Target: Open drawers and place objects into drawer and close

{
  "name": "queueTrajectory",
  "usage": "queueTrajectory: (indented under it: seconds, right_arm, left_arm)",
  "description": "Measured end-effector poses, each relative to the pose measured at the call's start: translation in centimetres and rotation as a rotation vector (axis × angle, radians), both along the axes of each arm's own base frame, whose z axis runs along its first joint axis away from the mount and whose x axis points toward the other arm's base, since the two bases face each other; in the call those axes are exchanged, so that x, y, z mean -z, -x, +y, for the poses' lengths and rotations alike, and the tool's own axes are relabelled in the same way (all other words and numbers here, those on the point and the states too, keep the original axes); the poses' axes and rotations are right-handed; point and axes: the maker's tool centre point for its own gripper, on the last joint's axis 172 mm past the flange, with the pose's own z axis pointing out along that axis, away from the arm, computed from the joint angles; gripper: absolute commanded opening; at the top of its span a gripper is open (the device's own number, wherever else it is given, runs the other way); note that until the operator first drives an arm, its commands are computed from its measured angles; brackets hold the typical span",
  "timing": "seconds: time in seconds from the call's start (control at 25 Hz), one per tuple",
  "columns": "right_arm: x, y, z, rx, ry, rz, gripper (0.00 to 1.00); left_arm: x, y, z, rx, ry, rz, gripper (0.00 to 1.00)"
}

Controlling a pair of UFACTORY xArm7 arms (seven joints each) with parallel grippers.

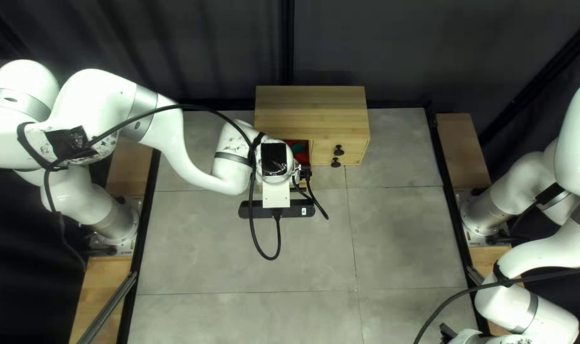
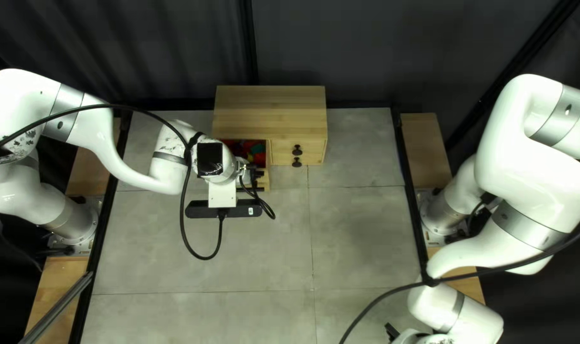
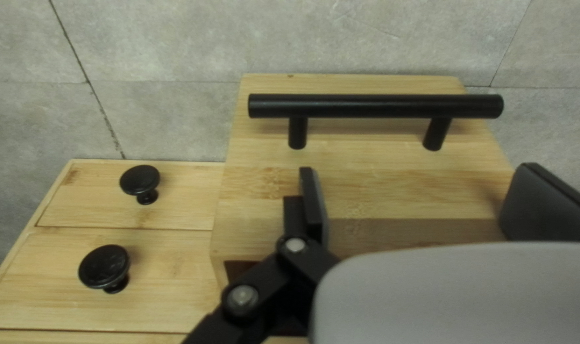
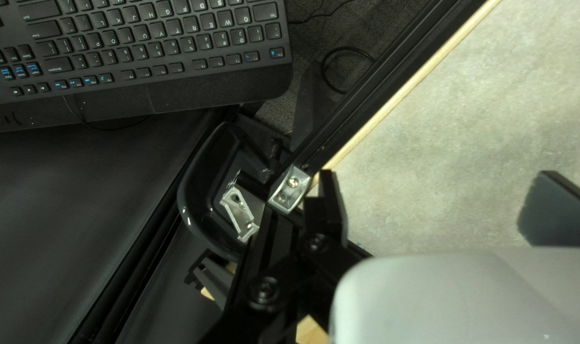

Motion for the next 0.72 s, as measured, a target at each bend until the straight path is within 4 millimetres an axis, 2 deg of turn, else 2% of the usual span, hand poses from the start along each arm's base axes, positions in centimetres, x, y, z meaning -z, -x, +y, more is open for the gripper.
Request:
queueTrajectory:
  seconds: [0.72]
  right_arm:
    - [0.0, 0.0, 0.0, 0.000, 0.000, 0.000, 1.00]
  left_arm:
    - [0.6, -0.2, 3.3, -0.023, -0.022, 0.013, 1.00]
